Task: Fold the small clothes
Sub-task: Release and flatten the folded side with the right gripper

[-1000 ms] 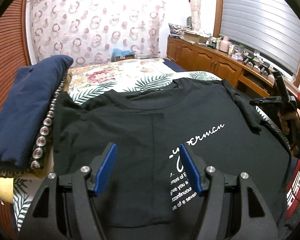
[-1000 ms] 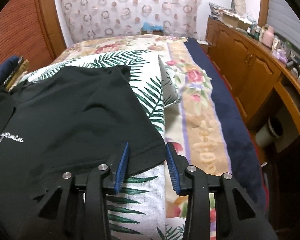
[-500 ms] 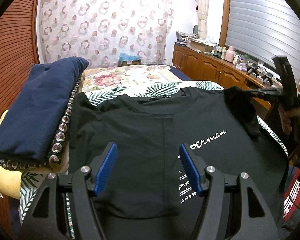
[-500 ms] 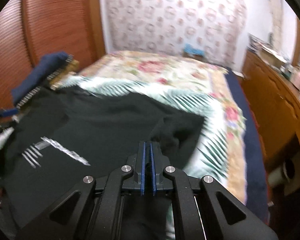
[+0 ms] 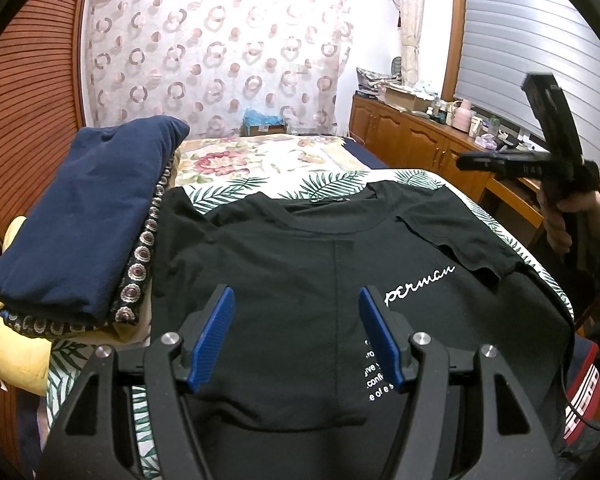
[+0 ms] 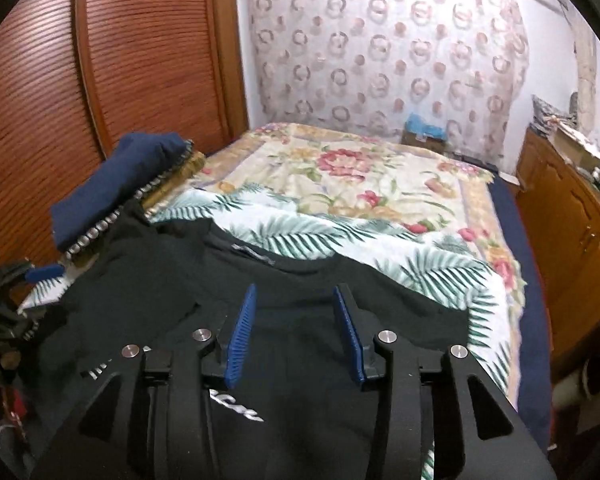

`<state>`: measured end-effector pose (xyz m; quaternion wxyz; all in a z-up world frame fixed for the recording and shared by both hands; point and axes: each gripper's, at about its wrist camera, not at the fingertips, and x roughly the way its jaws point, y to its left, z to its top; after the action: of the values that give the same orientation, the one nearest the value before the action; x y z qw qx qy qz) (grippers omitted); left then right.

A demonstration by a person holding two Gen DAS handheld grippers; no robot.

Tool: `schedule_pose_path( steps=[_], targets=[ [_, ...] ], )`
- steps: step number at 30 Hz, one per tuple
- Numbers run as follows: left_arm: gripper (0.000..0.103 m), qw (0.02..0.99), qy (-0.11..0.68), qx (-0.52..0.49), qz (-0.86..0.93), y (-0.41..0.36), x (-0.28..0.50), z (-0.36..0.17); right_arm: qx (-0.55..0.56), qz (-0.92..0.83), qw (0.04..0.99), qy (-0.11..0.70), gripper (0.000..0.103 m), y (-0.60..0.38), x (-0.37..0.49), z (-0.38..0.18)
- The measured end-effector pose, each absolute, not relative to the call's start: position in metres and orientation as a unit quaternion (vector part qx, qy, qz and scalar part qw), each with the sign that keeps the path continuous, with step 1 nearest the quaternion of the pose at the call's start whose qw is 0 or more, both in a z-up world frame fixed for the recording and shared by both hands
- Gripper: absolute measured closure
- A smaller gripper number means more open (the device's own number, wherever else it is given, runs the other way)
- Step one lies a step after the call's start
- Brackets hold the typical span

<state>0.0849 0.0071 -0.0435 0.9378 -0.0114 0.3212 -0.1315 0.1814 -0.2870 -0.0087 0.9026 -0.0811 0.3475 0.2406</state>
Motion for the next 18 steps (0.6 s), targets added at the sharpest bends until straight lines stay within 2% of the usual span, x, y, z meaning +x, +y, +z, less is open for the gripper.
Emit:
schedule_pose_path(
  steps=[12, 18],
  targets=[
    [0.039, 0.936, 0.332, 0.015, -0.117, 0.019, 0.120, -0.038, -0.106, 0.148, 0.887, 0.424, 0.062, -0.350, 0.203, -0.093],
    [0.039, 0.933, 0.348, 0.036, -0.090, 0.035, 0.158, -0.031, -0.080, 0.148, 0.892, 0.419, 0.062, -0.363, 0.203, -0.105]
  ],
)
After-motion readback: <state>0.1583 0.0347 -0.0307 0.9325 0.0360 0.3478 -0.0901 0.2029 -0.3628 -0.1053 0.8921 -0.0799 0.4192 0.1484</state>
